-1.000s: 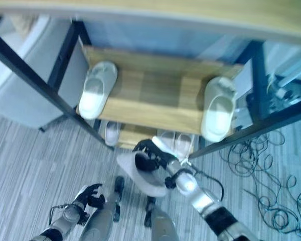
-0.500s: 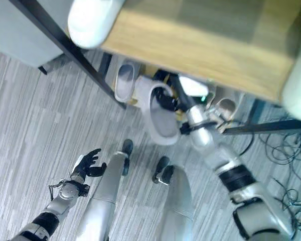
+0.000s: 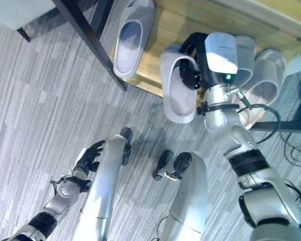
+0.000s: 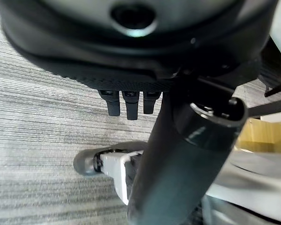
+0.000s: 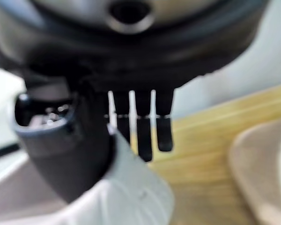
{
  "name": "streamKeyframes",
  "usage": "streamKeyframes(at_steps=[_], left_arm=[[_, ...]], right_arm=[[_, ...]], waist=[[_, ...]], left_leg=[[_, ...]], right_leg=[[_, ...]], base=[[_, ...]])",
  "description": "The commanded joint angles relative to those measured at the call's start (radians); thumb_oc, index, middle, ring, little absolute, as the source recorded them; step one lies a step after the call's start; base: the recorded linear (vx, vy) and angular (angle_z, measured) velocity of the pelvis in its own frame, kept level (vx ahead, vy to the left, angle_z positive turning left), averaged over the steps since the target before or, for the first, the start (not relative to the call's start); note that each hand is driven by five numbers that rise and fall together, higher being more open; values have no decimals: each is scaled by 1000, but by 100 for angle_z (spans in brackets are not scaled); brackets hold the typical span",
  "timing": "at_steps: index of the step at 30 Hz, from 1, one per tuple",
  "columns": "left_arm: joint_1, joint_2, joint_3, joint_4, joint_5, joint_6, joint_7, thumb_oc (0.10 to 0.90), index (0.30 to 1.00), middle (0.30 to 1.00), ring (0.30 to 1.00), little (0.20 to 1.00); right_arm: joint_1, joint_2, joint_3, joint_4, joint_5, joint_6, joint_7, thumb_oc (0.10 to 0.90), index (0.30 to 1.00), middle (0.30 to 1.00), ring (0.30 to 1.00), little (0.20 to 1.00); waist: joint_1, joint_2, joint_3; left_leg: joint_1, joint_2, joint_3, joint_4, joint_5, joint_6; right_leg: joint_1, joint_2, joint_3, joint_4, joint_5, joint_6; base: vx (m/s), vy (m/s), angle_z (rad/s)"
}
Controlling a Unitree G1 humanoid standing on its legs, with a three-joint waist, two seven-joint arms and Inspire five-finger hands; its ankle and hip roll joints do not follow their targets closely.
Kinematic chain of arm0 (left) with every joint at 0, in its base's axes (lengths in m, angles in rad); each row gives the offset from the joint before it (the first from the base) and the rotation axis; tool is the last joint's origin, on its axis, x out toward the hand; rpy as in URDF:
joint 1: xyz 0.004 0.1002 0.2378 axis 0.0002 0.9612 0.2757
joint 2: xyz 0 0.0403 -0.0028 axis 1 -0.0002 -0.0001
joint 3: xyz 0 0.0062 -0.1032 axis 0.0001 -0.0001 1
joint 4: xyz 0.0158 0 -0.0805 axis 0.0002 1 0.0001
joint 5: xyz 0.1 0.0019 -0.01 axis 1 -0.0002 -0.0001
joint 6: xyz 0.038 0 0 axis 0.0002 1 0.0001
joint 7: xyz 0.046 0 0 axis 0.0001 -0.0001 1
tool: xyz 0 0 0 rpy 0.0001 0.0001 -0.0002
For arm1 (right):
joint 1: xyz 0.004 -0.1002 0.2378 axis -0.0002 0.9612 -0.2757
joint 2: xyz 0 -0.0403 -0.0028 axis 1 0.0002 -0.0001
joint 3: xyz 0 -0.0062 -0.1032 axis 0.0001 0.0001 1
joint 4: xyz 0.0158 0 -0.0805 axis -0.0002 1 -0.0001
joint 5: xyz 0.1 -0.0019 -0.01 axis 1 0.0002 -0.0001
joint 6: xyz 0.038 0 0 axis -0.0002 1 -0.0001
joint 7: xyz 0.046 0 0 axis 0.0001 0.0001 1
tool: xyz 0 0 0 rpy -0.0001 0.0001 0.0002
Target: Arrange the slippers neatly on the shoe rack.
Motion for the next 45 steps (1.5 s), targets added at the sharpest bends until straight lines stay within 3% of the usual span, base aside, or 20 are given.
streamKeyframes(at_steps=[1, 10, 20, 21, 22, 23, 27, 34, 45], left_arm=[[57, 6, -16, -80, -43, -60, 45, 800, 900, 900, 900, 900], [79, 28, -40, -123, -49, -74, 66, 800, 900, 900, 900, 900], [71, 49, -69, -151, -50, -91, 71, 800, 900, 900, 900, 900], [66, 53, -80, -152, -53, -94, 69, 800, 900, 900, 900, 900], [66, 51, -79, -151, -53, -94, 69, 800, 900, 900, 900, 900], [62, 55, -87, -153, -54, -96, 71, 800, 900, 900, 900, 900], [53, 51, -95, -140, -55, -92, 70, 800, 900, 900, 900, 900], [34, 38, -68, -122, -53, -90, 78, 800, 900, 900, 900, 900], [60, 21, -14, -127, -37, -68, 91, 800, 900, 900, 900, 900]], right_arm=[[-165, -57, -36, -81, -55, 6, -162, 400, 300, 300, 300, 300], [-284, -46, 31, 21, -68, 59, -236, 400, 300, 300, 300, 300], [-412, -26, 120, 128, -49, 90, -274, 400, 300, 300, 300, 300], [-439, -25, 142, 162, -36, 97, -275, 685, 728, 728, 728, 728], [-443, -24, 145, 165, -35, 96, -276, 780, 869, 869, 869, 869], [-476, -21, 168, 204, -15, 96, -273, 800, 900, 900, 900, 900], [-510, -16, 195, 227, 14, 94, -273, 800, 900, 900, 900, 900], [-482, 9, 139, 163, 53, 77, -275, 800, 900, 900, 900, 900], [-325, 42, 50, 9, -3, 72, -244, 800, 900, 900, 900, 900]], waist=[[13, 16, 45], [44, 21, 70], [74, 32, 70], [81, 35, 70], [80, 36, 70], [87, 40, 70], [90, 45, 70], [84, 34, 70], [57, 20, 70]], left_leg=[[31, 3, 35, 47, -180, 40], [31, -3, 30, 106, -238, 45], [31, -13, 23, 97, -249, 43], [31, -14, 22, 91, -246, 43], [31, -14, 21, 91, -246, 43], [31, -19, 18, 82, -242, 43], [31, -23, 15, 61, -230, 40], [31, -32, 6, -14, -183, 36], [31, -20, 0, -34, -160, 30]], right_leg=[[2, 42, 81, -15, -17, -4], [3, 29, 93, 37, -35, 0], [10, 18, 91, 18, -13, 15], [10, 13, 90, 11, -8, 18], [10, 13, 89, 11, -8, 18], [11, 8, 89, 1, 0, 20], [12, 5, 85, -18, 16, 24], [13, 8, 76, -89, 60, 32], [-1, 28, 81, -107, 100, 42]], base=[[42, -1, 1], [53, -4, 4], [23, 8, 4], [19, 14, 4], [13, 13, 4], [0, 5, 3], [3, 22, 9], [-2, 5, 1], [-1, 0, -1]])
